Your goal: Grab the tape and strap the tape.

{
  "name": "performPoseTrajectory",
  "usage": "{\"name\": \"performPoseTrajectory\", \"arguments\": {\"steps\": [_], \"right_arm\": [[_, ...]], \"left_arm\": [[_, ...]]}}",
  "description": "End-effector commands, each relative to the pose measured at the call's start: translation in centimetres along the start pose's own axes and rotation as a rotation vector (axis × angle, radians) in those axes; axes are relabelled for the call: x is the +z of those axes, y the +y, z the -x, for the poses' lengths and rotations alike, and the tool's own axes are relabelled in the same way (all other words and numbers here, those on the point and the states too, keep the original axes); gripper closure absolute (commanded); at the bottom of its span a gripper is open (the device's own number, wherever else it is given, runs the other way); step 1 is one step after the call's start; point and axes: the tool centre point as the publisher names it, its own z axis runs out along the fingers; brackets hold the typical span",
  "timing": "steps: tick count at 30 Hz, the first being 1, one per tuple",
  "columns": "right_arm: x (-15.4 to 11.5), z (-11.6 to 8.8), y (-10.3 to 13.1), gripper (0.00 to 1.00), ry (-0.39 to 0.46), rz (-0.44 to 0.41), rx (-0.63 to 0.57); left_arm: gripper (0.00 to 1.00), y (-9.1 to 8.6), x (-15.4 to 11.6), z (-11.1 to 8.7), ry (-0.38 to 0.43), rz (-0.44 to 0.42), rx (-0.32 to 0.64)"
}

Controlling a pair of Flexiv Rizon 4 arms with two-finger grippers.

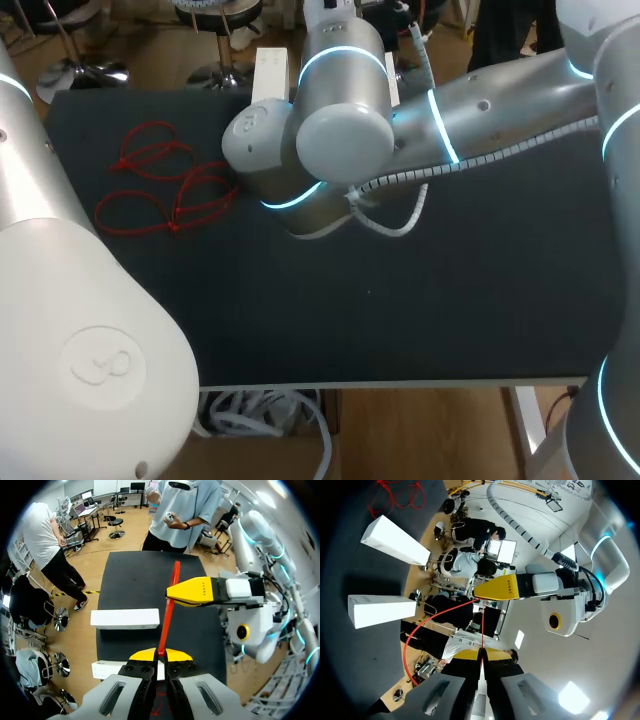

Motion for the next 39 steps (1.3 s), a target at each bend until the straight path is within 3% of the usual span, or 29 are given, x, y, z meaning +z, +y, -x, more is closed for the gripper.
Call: {"name": "performPoseTrajectory", "arguments": {"steps": [1, 24, 39], "right_arm": [[-0.1, 0.0, 0.0, 1.00, 0.001, 0.005, -0.008], [0.4, 0.1, 1.6, 1.00, 0.030, -0.008, -0.034], [0.7, 0.4, 4.2, 1.00, 0.056, -0.038, -0.069]], "left_arm": [[1.00, -0.1, -0.1, 0.0, 0.001, 0.005, -0.001], [1.00, -0.1, -0.1, 0.0, 0.001, 0.005, -0.001], [1.00, -0.1, -0.1, 0.0, 0.001, 0.005, -0.001]]}}
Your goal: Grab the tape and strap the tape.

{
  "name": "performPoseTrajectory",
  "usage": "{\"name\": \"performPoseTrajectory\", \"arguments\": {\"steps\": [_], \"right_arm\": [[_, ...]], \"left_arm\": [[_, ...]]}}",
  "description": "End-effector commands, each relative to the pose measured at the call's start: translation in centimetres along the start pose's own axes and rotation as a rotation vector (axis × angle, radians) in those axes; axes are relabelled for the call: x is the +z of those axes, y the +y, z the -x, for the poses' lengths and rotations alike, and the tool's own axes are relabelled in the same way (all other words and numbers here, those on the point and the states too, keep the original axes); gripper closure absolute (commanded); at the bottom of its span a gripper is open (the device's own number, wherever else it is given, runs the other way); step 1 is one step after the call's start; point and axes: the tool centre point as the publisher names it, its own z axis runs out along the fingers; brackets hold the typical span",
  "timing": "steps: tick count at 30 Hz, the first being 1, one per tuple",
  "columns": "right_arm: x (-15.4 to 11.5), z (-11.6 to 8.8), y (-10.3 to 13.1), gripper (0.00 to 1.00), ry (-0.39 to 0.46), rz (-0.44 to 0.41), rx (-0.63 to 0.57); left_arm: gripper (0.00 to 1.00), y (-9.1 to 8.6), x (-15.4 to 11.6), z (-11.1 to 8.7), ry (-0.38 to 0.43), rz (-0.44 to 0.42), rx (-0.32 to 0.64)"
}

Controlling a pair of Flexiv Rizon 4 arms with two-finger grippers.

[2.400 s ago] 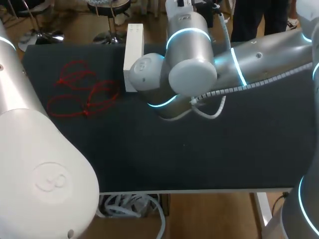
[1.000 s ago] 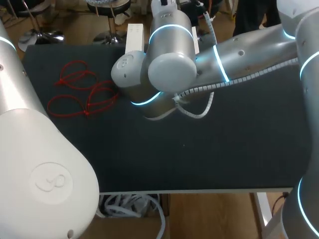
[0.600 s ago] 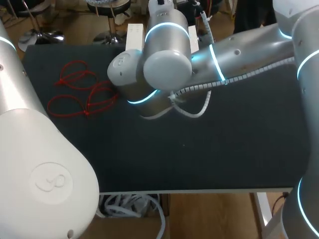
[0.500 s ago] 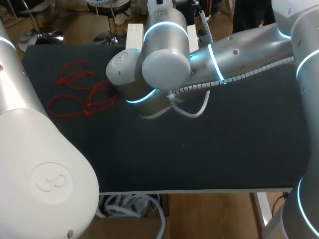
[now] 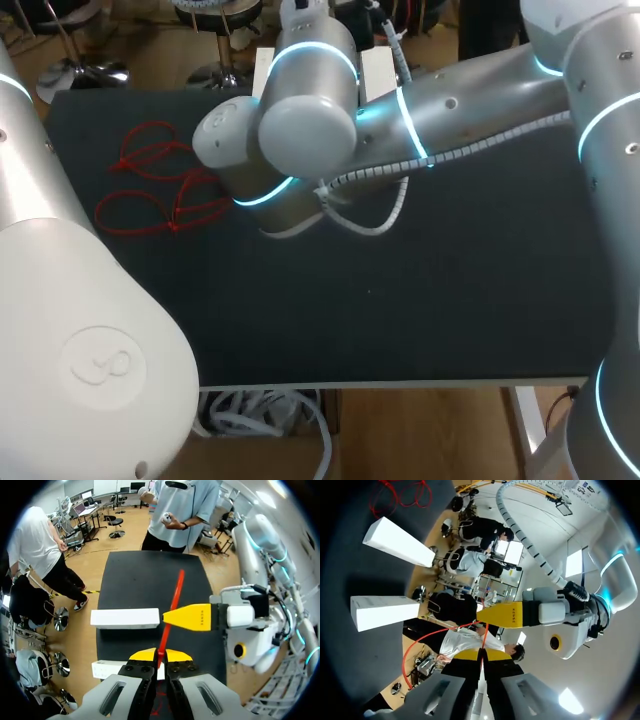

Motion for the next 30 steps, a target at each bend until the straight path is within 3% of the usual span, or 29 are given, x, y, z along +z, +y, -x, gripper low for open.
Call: {"name": "performPoseTrajectory", "arguments": {"steps": [1, 14, 24, 25, 26, 30], "right_arm": [[0.1, 0.6, 1.2, 1.00, 0.014, -0.018, -0.006], [0.4, 0.7, 2.3, 1.00, 0.012, -0.019, -0.016], [-0.4, 0.5, 0.8, 1.00, -0.017, 0.025, 0.013], [-0.7, 0.5, 0.4, 0.89, -0.019, 0.038, 0.015], [-1.0, 0.4, 0.0, 0.73, -0.023, 0.052, 0.018], [-3.2, -0.3, -2.0, 0.55, -0.047, 0.121, 0.004]], "left_arm": [[1.00, -0.2, -0.1, 0.0, 0.001, 0.004, -0.001], [1.00, -0.2, -0.1, 0.0, 0.001, 0.004, -0.001], [1.00, -0.2, -0.1, 0.0, 0.001, 0.004, -0.001], [1.00, -0.2, -0.1, 0.0, 0.001, 0.004, -0.001], [1.00, -0.2, -0.1, 0.0, 0.001, 0.004, -0.001], [1.00, -0.2, -0.1, 0.0, 0.001, 0.004, -0.001]]}}
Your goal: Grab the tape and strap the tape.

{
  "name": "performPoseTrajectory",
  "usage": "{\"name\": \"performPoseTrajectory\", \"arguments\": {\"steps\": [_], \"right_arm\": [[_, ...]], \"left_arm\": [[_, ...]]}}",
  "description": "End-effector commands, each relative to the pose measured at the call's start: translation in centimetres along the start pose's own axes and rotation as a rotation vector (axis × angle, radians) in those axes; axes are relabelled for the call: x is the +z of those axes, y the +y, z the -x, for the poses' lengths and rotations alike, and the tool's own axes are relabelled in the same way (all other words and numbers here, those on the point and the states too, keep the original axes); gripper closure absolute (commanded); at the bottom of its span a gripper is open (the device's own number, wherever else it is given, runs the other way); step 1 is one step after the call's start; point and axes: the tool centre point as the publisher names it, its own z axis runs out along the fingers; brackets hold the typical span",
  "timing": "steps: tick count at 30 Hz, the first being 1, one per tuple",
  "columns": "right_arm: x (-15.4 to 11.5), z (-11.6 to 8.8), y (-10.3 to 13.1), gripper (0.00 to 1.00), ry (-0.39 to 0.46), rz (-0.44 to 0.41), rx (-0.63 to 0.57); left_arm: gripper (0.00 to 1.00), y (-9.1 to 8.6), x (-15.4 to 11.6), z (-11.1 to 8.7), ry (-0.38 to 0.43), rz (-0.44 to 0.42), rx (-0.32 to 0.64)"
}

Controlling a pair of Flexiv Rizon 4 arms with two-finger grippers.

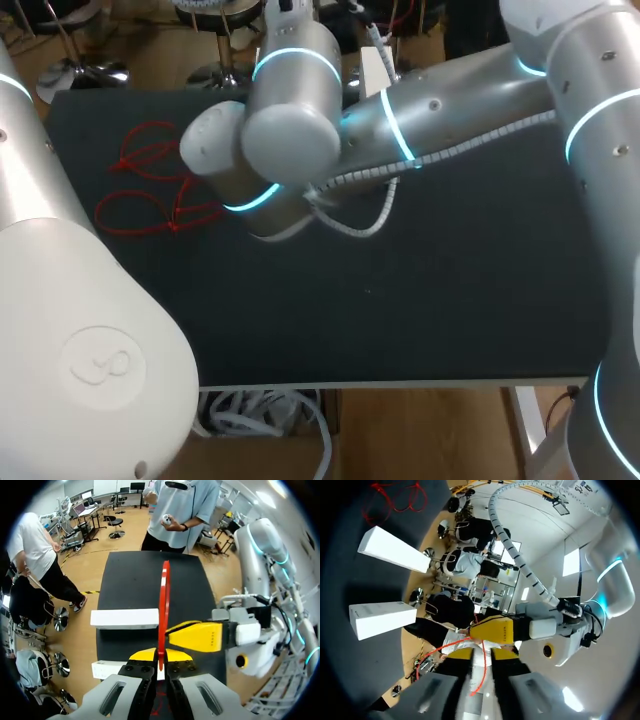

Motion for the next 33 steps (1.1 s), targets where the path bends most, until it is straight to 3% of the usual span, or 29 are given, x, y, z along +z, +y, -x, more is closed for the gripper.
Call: {"name": "performPoseTrajectory", "arguments": {"steps": [1, 2, 3, 4, 7, 14, 24, 33], "right_arm": [[-2.9, -1.1, -3.3, 0.51, -0.020, 0.134, -0.018], [-3.3, -1.3, -3.6, 0.33, -0.028, 0.153, -0.026], [-3.8, -1.6, -3.9, 0.02, -0.037, 0.167, -0.034], [-4.5, -2.0, -4.3, 0.00, -0.048, 0.182, -0.046], [-5.0, -2.4, -4.6, 0.00, -0.057, 0.194, -0.057], [-5.0, -2.4, -4.6, 0.00, -0.057, 0.194, -0.057], [-5.0, -2.4, -4.6, 0.00, -0.057, 0.194, -0.057], [-5.0, -2.4, -4.6, 0.00, -0.057, 0.194, -0.057]], "left_arm": [[1.00, -0.1, -0.1, 0.0, 0.000, 0.005, -0.001], [1.00, -0.1, -0.1, 0.0, 0.000, 0.005, -0.001], [1.00, -0.1, -0.1, 0.0, 0.000, 0.005, -0.001], [1.00, -0.1, -0.1, 0.0, 0.000, 0.005, -0.001], [1.00, 1.3, 0.4, -0.8, 0.004, -0.017, -0.028], [1.00, 7.5, 1.2, -3.4, -0.030, -0.020, -0.066], [1.00, 20.6, 3.0, -7.1, -0.087, 0.002, -0.086], [1.00, 30.9, 1.6, -8.5, -0.086, 0.034, -0.108]]}}
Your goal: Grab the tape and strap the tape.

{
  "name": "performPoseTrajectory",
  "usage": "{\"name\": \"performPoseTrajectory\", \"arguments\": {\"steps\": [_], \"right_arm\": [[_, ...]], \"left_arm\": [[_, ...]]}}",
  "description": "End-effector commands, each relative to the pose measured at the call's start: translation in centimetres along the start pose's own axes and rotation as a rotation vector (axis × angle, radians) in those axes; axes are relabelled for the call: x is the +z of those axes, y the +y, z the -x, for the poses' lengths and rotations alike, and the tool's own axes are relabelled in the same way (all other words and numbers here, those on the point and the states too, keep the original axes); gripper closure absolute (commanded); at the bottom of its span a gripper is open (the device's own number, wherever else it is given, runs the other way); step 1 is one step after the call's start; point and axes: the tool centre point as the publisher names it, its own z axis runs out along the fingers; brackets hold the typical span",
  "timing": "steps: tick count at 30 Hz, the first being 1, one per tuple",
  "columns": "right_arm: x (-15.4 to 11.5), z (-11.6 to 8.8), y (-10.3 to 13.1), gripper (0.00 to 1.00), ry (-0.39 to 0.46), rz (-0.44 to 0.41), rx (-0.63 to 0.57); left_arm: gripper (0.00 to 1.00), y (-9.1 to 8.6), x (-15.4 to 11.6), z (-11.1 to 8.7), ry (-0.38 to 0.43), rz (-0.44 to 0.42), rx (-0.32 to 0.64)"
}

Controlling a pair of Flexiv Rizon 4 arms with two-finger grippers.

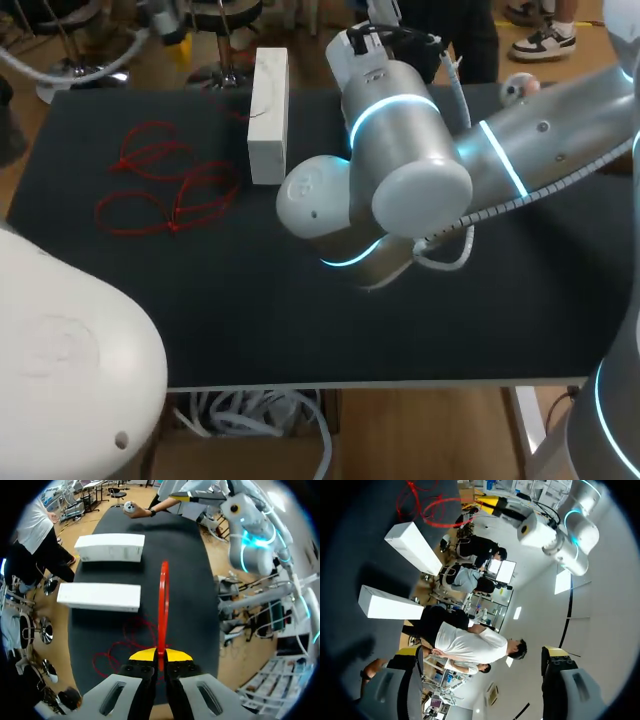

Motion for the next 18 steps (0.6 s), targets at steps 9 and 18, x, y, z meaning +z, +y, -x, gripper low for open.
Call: {"name": "performPoseTrajectory", "arguments": {"steps": [9, 18], "right_arm": [[-0.1, 0.3, -0.4, 0.00, 0.006, 0.013, -0.004], [-0.1, 0.3, -0.4, 0.00, 0.006, 0.013, -0.004]], "left_arm": [[0.00, 9.6, -0.4, -0.5, -0.085, -0.153, -0.027], [0.00, 9.6, -0.4, -0.5, -0.085, -0.153, -0.027]]}}
